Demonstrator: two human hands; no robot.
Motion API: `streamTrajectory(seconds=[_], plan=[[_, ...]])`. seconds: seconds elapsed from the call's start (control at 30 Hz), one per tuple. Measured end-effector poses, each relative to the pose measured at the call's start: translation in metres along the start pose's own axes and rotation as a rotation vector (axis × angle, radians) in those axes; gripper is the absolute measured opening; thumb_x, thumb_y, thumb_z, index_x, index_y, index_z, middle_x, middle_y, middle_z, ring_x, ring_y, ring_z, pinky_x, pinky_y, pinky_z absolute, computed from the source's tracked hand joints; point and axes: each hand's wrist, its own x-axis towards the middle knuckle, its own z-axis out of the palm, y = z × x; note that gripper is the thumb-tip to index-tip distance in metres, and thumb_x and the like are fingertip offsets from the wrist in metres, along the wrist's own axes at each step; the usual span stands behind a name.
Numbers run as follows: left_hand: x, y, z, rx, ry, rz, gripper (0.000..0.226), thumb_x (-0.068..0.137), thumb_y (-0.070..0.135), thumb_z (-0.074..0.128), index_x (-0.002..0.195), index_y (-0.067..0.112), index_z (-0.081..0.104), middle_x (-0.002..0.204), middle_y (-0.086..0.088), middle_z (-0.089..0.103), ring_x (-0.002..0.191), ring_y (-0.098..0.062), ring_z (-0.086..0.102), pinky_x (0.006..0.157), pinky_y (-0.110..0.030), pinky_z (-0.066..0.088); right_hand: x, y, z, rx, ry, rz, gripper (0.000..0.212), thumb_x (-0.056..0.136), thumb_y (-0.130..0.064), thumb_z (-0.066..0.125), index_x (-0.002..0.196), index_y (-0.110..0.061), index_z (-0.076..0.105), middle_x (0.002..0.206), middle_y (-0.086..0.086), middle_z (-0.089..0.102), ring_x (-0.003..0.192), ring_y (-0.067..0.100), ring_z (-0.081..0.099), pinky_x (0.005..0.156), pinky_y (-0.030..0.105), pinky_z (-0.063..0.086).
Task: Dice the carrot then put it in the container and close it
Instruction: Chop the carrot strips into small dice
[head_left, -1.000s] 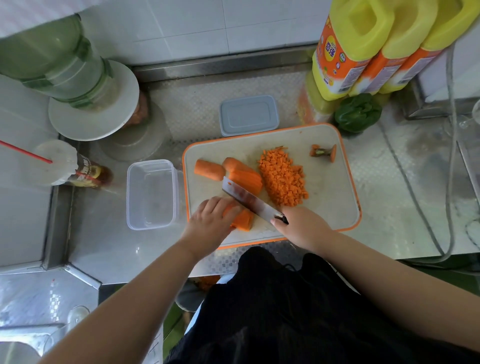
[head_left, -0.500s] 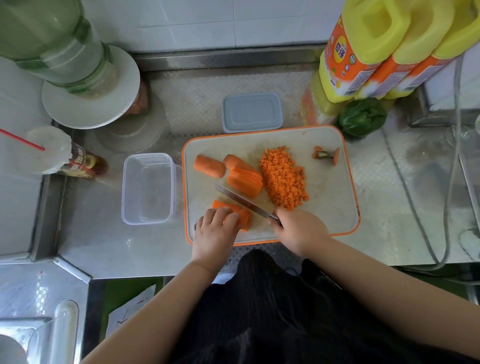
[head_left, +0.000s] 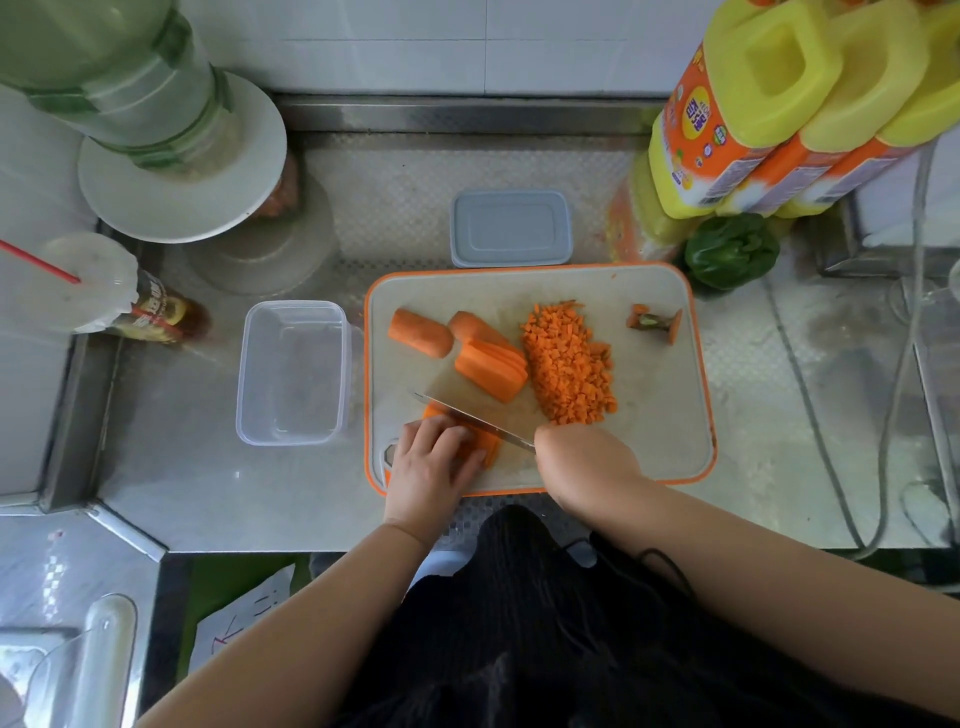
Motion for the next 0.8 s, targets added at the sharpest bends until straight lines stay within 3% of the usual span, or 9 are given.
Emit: streamTrajectory(seconds=[0.1, 0.27, 0.4, 0.53, 0.63, 0.8], plan=[[0.001, 0.000, -0.001, -0.011, 0.003, -0.004, 0.027, 0.089, 0.037, 0.058, 0.089, 0.012, 0.068, 0.101, -0.003, 0.061, 0.093, -0.021, 0.043, 0.086, -0.023, 0.034, 0.004, -0.006, -0.005, -0.039, -0.038, 0.008, 0.026, 0.081, 0.016, 0.045, 0.084, -0.010, 0.044, 0.072, 0.002, 0.042, 0.059, 0.016, 0.040, 0.061, 0.031, 0.038], [-0.001, 0.000, 0.001, -0.009, 0.026, 0.004, 0.026, 0.089, 0.035, 0.059, 0.090, 0.011, 0.068, 0.102, -0.004, 0.061, 0.094, -0.021, 0.043, 0.087, -0.022, 0.032, 0.009, -0.003, 0.010, -0.037, 0.016, -0.023, 0.024, 0.086, 0.012, 0.043, 0.086, -0.011, 0.048, 0.067, 0.001, 0.041, 0.055, 0.015, 0.037, 0.045, 0.027, 0.027], [-0.001, -0.001, 0.002, 0.013, 0.066, 0.050, 0.022, 0.090, 0.032, 0.061, 0.090, 0.011, 0.069, 0.099, -0.003, 0.061, 0.092, -0.024, 0.046, 0.087, -0.027, 0.037, 0.021, 0.007, 0.014, 0.098, 0.042, -0.020, 0.011, 0.095, -0.008, 0.047, 0.093, -0.006, 0.057, 0.073, 0.002, 0.051, 0.065, 0.021, 0.053, 0.052, 0.030, 0.040], [-0.003, 0.002, 0.000, 0.032, 0.103, 0.063, 0.022, 0.093, 0.028, 0.059, 0.088, 0.010, 0.071, 0.097, -0.004, 0.063, 0.091, -0.024, 0.049, 0.084, -0.029, 0.040, 0.023, 0.015, 0.004, 0.199, 0.005, -0.078, 0.025, 0.099, -0.034, 0.050, 0.088, -0.012, 0.052, 0.074, -0.001, 0.049, 0.074, 0.023, 0.054, 0.062, 0.032, 0.040], [-0.002, 0.005, -0.002, 0.030, 0.098, 0.039, 0.023, 0.093, 0.027, 0.058, 0.087, 0.009, 0.071, 0.097, -0.005, 0.064, 0.093, -0.024, 0.049, 0.084, -0.028, 0.039, 0.014, 0.012, 0.007, 0.191, 0.058, -0.089, 0.025, 0.100, -0.034, 0.045, 0.084, -0.016, 0.047, 0.069, -0.002, 0.045, 0.071, 0.024, 0.053, 0.060, 0.032, 0.040], [-0.002, 0.005, -0.003, 0.008, 0.085, 0.033, 0.022, 0.091, 0.028, 0.058, 0.087, 0.010, 0.071, 0.093, -0.004, 0.063, 0.093, -0.022, 0.047, 0.086, -0.025, 0.036, 0.001, 0.005, 0.014, 0.147, 0.093, -0.094, 0.018, 0.099, -0.024, 0.042, 0.095, -0.013, 0.055, 0.072, 0.000, 0.048, 0.074, 0.025, 0.057, 0.062, 0.035, 0.046]])
